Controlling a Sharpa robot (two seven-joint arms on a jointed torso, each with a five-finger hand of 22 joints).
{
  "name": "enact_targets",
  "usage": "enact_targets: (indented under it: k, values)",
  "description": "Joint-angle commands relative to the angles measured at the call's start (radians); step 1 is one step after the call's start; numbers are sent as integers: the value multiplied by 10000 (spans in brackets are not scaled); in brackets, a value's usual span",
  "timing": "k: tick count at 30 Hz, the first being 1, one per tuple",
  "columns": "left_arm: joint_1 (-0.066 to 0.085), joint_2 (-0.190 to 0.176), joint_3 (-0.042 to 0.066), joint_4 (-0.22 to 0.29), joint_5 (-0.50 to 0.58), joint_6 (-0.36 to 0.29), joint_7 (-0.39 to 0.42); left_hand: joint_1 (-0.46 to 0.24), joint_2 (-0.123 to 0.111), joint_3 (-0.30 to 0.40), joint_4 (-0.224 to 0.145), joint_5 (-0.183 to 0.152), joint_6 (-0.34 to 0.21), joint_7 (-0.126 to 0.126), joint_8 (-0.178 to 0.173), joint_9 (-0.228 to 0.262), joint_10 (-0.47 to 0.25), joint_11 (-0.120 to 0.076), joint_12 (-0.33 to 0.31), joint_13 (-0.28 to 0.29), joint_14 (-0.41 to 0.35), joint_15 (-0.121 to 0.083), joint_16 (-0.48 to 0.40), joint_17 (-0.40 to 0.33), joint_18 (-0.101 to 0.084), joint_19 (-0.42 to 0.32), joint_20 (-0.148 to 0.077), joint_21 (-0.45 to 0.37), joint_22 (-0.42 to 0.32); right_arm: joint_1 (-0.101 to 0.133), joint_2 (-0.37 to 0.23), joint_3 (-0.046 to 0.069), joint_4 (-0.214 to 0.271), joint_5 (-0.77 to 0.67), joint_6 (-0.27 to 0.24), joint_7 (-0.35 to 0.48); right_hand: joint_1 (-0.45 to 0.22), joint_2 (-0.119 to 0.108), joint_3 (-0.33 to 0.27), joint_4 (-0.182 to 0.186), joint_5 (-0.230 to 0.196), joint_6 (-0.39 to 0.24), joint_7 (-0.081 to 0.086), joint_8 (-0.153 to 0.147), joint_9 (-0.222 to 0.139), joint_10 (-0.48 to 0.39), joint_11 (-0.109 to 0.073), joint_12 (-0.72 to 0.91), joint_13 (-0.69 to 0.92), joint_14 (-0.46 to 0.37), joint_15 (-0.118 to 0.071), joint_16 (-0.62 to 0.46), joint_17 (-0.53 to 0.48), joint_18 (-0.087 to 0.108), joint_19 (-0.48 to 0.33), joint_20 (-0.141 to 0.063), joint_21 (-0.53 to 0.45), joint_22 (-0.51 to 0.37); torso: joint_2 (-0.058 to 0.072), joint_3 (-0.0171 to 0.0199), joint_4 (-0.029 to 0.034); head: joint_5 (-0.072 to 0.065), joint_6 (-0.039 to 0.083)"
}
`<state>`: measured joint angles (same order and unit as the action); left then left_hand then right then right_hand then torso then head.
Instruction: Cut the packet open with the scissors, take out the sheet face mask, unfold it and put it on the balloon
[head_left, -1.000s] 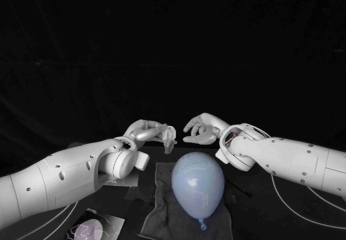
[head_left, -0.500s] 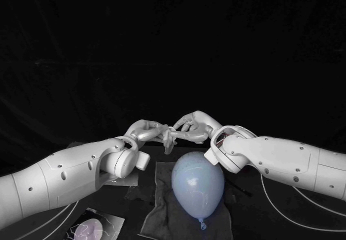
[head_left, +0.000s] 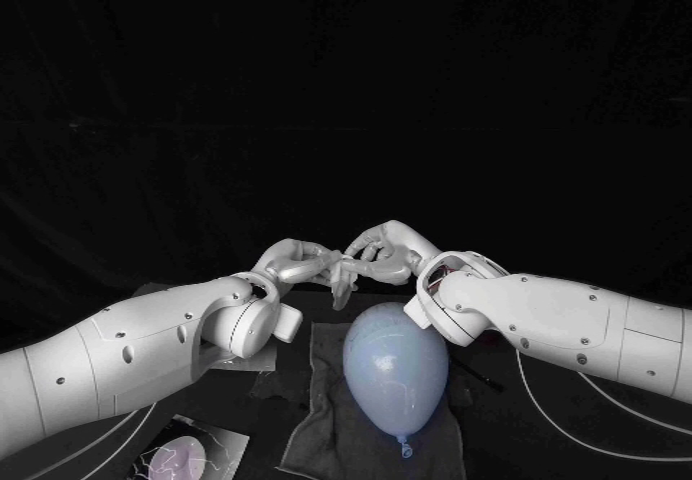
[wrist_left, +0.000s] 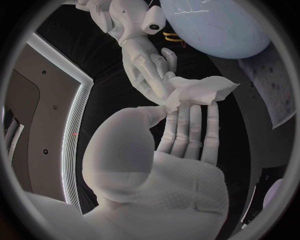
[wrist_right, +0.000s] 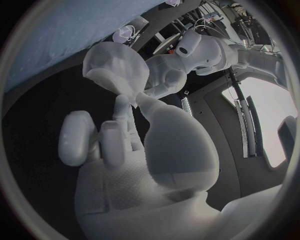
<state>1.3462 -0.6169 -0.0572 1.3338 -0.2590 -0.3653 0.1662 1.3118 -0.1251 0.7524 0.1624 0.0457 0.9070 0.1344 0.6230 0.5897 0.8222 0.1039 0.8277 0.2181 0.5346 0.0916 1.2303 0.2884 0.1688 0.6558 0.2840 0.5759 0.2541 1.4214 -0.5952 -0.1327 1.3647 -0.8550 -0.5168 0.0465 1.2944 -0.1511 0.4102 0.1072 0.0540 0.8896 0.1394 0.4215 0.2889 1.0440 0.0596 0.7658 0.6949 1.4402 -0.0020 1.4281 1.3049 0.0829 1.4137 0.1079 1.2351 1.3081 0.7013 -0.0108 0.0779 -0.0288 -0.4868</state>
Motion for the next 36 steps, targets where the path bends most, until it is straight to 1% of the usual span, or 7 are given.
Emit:
enact_targets:
  k: [1, 12, 18, 23, 28, 32, 36]
  values:
    - [21, 6, 14, 53, -159, 140, 103, -35, 104, 95, -9, 43, 59, -15, 35, -9, 57, -4, 56, 9, 79, -15, 53, -13, 49, 72, 2, 44, 9, -24, 14, 3, 8, -944, 60, -285, 193, 52, 167, -69, -56, 212, -83, 84, 17, 154, -73, 94, 44, 217, -74, 226, 545, -197, 218, -71, 404, 1801, 1, 2, -4, -8, -17]
    - [21, -4, 14, 81, -205, 179, 129, -57, 105, 102, -10, 41, 50, -14, 30, -9, 59, -2, 55, 8, 82, -15, 56, -16, 49, 72, 2, 47, 11, -57, -55, 3, 32, -1244, -75, -476, 54, 368, 444, 88, -55, 754, -349, 245, -2, 865, -306, 567, 493, 707, -294, 705, 1341, -406, 720, -292, 1445, 2079, -6, 5, -6, -12, -19]
    - [22, -12, 14, 89, -460, 204, 94, -57, 105, 102, -10, 41, 50, -14, 30, -9, 59, -2, 55, 8, 82, -15, 56, -16, 49, 72, 2, 47, 11, -67, -104, 3, 117, -717, -575, 3, 117, 1160, 811, 227, -51, 1014, -556, 441, 67, 1796, -492, 1508, 1495, 1074, -462, 1123, 2093, -604, 1138, -441, 2368, 2337, -1, 9, -4, -27, -28]
    - [22, -22, 13, 104, -1021, 162, 77, -149, 91, 121, -10, 39, -60, -2, -46, -28, 67, 11, 54, 2, 89, -11, 70, -28, 47, 68, 3, 56, 17, -71, -151, 3, 163, -224, -805, 247, 144, 1252, 883, 188, -51, 1051, -604, 508, 96, 1960, -540, 1622, 1646, 1134, -511, 1194, 2225, -642, 1217, -498, 2543, 2386, -2, 5, -6, -33, -49]
    - [23, -24, 12, 107, -1231, 111, 144, -463, 66, -106, 202, 36, -447, 74, -431, -189, 116, 81, 104, 25, 83, 24, 126, -42, 40, 56, 11, 29, 0, -72, -172, 3, 173, 45, -805, 265, 167, 1275, 919, 147, -51, 1063, -625, 537, 109, 2020, -561, 1657, 1704, 1152, -530, 1215, 2265, -652, 1236, -520, 2588, 2398, -3, 6, -8, -28, -55]
    - [23, -14, 11, 107, -1206, 99, 274, -988, -370, -966, 658, 32, -581, 142, -812, -415, 57, 149, 135, 54, 4, 69, 172, -51, 36, 62, 20, -64, -60, -73, -170, 4, 181, 141, -903, 220, 183, 1282, 941, 115, -51, 1065, -634, 554, 117, 2049, -571, 1670, 1732, 1161, -541, 1226, 2287, -661, 1253, -533, 2629, 2410, 0, 7, -4, -36, -59]
    - [23, -7, 11, 102, -1162, 84, 483, -1456, -1049, -2004, 1218, 32, -635, 284, -1260, -700, -181, 224, 55, 34, -181, 126, 143, -93, 7, 43, 29, -218, -155, -73, -160, 5, 160, 165, -1140, 97, 198, 1288, 960, 89, -50, 1065, -640, 565, 122, 2070, -578, 1680, 1752, 1166, -548, 1232, 2298, -665, 1261, -541, 2647, 2415, 0, 3, -9, -55, -64]
